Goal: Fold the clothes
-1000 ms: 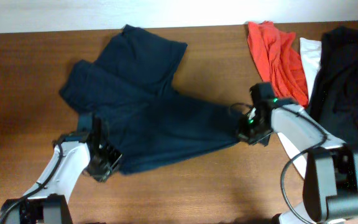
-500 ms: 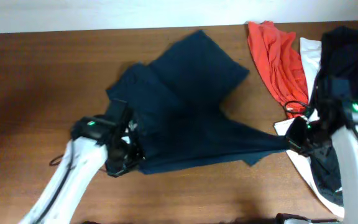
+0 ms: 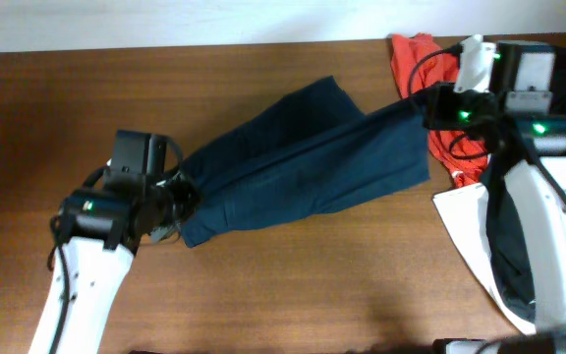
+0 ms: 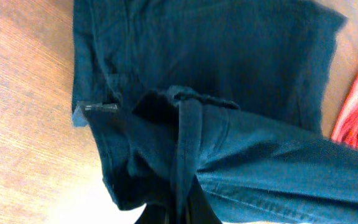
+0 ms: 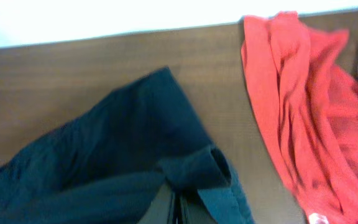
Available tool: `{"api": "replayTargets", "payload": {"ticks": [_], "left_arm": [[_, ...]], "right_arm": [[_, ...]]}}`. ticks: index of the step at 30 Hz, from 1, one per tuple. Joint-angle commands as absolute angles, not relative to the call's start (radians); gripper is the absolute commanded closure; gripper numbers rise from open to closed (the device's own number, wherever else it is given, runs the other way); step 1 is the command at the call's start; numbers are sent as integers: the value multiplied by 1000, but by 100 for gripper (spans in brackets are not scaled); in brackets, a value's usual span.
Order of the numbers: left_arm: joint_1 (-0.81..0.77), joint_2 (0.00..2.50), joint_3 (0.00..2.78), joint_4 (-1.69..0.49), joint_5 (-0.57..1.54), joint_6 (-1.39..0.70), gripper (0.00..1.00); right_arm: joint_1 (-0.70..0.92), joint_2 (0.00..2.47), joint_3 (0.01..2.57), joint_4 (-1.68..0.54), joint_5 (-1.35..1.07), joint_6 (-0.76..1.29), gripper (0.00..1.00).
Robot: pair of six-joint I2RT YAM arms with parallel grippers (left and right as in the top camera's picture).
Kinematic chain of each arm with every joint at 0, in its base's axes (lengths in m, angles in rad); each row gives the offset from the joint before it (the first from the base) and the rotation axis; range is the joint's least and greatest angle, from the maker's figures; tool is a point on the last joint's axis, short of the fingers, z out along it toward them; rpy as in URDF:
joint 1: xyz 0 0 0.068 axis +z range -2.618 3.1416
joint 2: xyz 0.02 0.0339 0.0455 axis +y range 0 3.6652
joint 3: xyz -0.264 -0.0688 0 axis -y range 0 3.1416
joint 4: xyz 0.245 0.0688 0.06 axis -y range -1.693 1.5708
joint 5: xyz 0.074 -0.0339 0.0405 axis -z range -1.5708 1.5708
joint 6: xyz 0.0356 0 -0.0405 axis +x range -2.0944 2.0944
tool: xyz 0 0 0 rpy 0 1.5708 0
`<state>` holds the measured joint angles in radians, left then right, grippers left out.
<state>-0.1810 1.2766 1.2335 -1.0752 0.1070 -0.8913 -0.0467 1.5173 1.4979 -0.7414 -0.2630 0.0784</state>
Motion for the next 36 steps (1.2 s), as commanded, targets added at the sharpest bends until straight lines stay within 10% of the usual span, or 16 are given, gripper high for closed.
{"api": "replayTargets", "payload": {"ticks": [1,21,22,23,24,25,28,33,36], "left_arm": [[-139,1409,1222,-983,-118,-960,100],[-139,1753,1222,-884,-200,-1299,100],[-139,1762,1222,-881,-205,-1299,94],[-130,1768,1222,-865,-207,-1310,64],[-118,1768,1222,-842,-207,-1309,50],[-97,1764,1227,-818,-204,-1308,36],[-7,1739,1312,-820,-198,-1134,15],[45,1712,1351,-910,2,-966,19],[-5,1735,1270,-921,17,-967,16]], "right_arm": [[-62,1615,1526,-623,-61,56,96],[99,1931,1526,-316,-131,33,96],[100,1939,1526,-304,-132,33,96],[100,1950,1526,-293,-132,33,90],[100,1953,1526,-291,-131,33,54],[98,1953,1526,-292,-129,33,41],[87,1950,1526,-339,-128,33,47],[84,1956,1518,-561,-120,17,76],[84,1983,1466,-582,-120,10,78]]}}
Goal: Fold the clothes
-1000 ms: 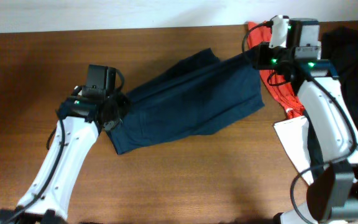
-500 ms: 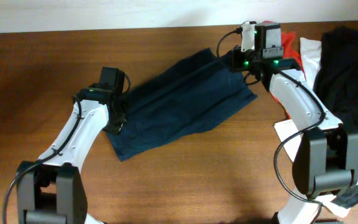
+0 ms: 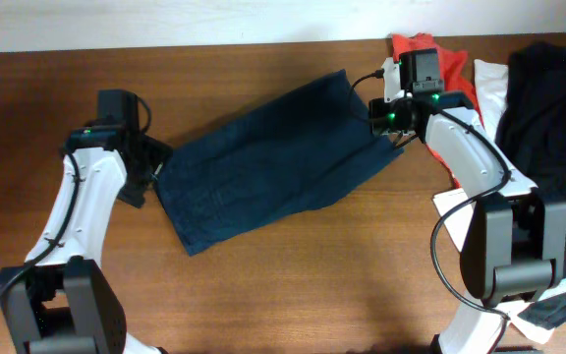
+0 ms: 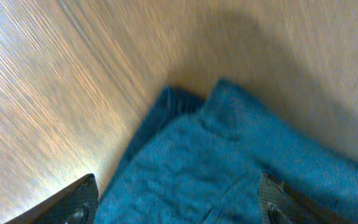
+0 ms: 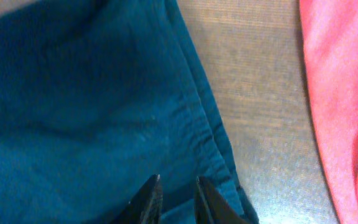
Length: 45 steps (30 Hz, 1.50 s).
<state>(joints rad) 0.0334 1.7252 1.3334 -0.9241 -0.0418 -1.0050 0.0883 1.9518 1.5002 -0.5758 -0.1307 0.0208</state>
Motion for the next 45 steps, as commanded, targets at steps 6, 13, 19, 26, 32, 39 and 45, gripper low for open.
{"api": "replayTargets", "payload": {"ticks": [6,13,19,26,32,39,45], "left_arm": [[-36,1797,1111,-867,91,-967,4],[-37,1882,1093,-754,-50,-966,3],[-36,1931,1093,-714,23,-928,50],[41,1911,1195,-910,-91,-593,100],[68,1775,1453,-1148,-90,-490,100],[53,1595,1514,-1188,-83,-472,100],[53,1563,1514,-1221,-55,-472,100]], "right_arm": [[84,2009,1418,-644,-120,-12,69],[84,2009,1361,-733,-119,-12,68],[83,1971,1485,-856,-18,-12,51],[119,1952,1710,-1016,-281,-12,89],[286,1986,1692,-1053,-343,-11,96],[595,2088,1685,-1019,-419,122,96],[779,2217,1685,-876,-532,323,96]]}}
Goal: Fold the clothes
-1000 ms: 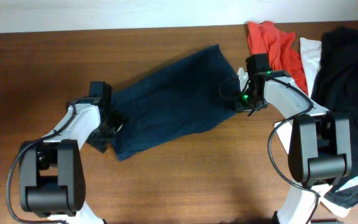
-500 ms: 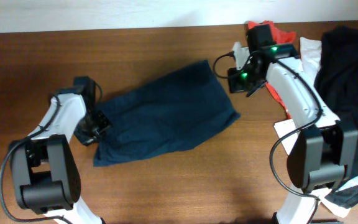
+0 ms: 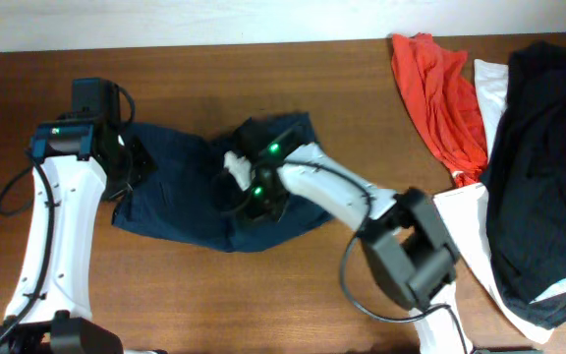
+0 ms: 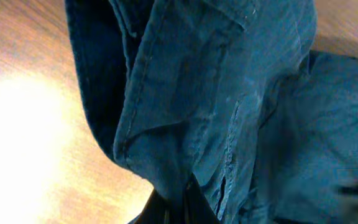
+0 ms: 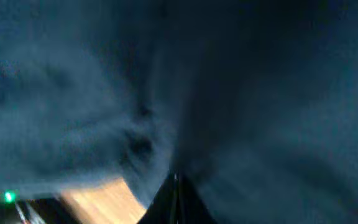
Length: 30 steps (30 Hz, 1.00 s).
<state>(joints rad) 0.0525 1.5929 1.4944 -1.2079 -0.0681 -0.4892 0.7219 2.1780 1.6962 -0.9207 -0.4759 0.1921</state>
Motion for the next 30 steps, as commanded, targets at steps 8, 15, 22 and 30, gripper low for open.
{"api": "replayTargets", "payload": {"ticks": [8,15,22,30], "left_arm": [[52,1563,1514,-1322,-14,-453,100],[52,1563,1514,-1321,-24,-449,100],[52,1563,1514,-1297,49,-446,100],[-148,1563,1514,-1217,167,-448,100]], "right_arm": [[854,2297,1686,-688,-479,657,96],[674,2074,1737,-954,-355,501,96],[447,2054,1614,-1200,-81,415,96],[425,2054,1266,-918,-68,416,96]]}}
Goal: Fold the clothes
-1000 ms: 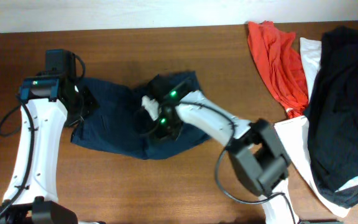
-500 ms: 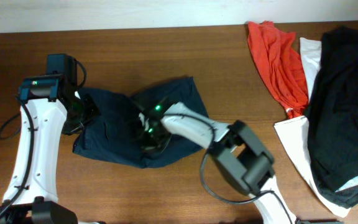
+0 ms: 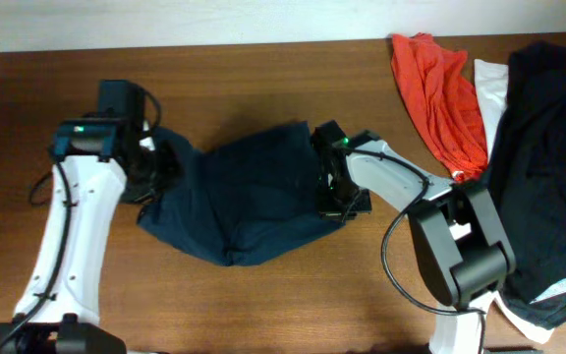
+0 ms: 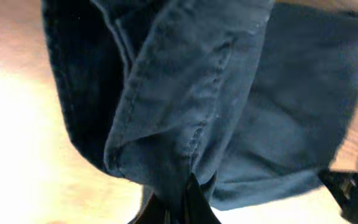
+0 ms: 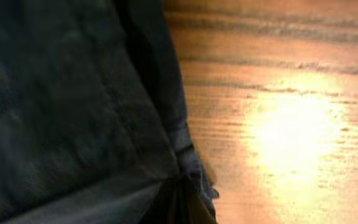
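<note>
Dark blue jeans [image 3: 249, 202] lie bunched on the brown table [image 3: 263, 305] in the overhead view. My left gripper [image 3: 157, 167] is shut on the garment's left end, its waistband [image 4: 185, 106] hanging in folds in front of the left wrist camera. The right gripper [image 3: 340, 202] is shut on the jeans' right edge [image 5: 173, 137], low against the wood.
At the back right lies a red garment [image 3: 435, 84]. Beside it are a white cloth [image 3: 489, 84] and a black garment [image 3: 548, 147] along the right edge. Bare wood spans the front of the table.
The jeans shifted right and spread wider. My right gripper went from mid-garment, reaching left, to the garment's right edge. The left gripper moved a little right, still clamped on the left end.
First both grippers held the jeans stretched diagonally across the table. Then the jeans lay flat, the left gripper open by the left end and the right one at the right corner. Later both were shut again on a bunched garment, which now lies wider between them.
</note>
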Available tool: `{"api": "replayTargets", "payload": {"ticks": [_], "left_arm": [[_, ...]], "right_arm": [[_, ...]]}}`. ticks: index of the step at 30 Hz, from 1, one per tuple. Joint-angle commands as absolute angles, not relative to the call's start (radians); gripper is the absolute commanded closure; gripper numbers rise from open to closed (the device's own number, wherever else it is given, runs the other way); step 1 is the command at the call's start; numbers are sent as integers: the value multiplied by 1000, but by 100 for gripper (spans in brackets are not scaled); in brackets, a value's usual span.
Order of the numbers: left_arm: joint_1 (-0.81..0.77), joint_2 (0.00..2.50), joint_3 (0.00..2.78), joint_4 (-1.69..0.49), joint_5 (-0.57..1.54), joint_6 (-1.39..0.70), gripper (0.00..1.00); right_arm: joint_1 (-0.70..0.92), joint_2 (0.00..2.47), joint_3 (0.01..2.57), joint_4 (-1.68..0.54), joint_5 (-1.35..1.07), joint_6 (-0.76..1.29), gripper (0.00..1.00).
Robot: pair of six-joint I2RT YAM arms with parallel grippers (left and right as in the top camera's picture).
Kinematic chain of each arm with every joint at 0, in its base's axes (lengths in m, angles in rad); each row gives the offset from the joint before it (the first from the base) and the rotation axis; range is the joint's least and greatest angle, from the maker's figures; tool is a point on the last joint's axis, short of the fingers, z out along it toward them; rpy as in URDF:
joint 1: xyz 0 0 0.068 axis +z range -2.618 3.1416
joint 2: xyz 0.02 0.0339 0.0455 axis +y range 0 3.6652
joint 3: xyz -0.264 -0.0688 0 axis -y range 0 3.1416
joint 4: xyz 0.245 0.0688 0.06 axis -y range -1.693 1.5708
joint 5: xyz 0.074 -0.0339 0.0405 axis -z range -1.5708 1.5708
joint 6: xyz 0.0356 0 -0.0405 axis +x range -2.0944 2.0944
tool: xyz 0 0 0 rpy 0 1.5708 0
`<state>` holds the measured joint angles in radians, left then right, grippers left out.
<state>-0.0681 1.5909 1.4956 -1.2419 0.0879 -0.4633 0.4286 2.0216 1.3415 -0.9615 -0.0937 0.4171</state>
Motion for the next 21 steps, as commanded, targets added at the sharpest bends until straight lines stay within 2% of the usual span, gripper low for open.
{"api": "replayTargets", "payload": {"ticks": [1,8,13,15,16,18,19,20,21], "left_arm": [[-192,1563,1514,-1195,189,-470,100],[-406,1629,1514,-998,161,-578,100],[-484,1720,1514,-914,184,-591,100],[-491,1730,1514,-859,260,-591,99],[-490,1730,1514,-820,289,-590,87],[-481,1729,1515,-778,311,-590,77],[-455,1725,1528,-755,319,-565,66],[-423,1721,1547,-742,319,-541,52],[-380,1718,1576,-731,320,-537,30]], "right_arm": [[425,2054,1262,-920,-68,416,96],[426,2054,1260,-935,-71,416,96],[426,2054,1260,-937,-70,416,96],[425,2054,1261,-944,-70,416,96],[424,2053,1264,-966,-69,419,96],[399,2034,1306,-1048,9,473,96],[368,2003,1348,-1106,81,507,96],[335,1975,1388,-1152,119,513,96],[286,1935,1448,-1202,128,508,95]]}}
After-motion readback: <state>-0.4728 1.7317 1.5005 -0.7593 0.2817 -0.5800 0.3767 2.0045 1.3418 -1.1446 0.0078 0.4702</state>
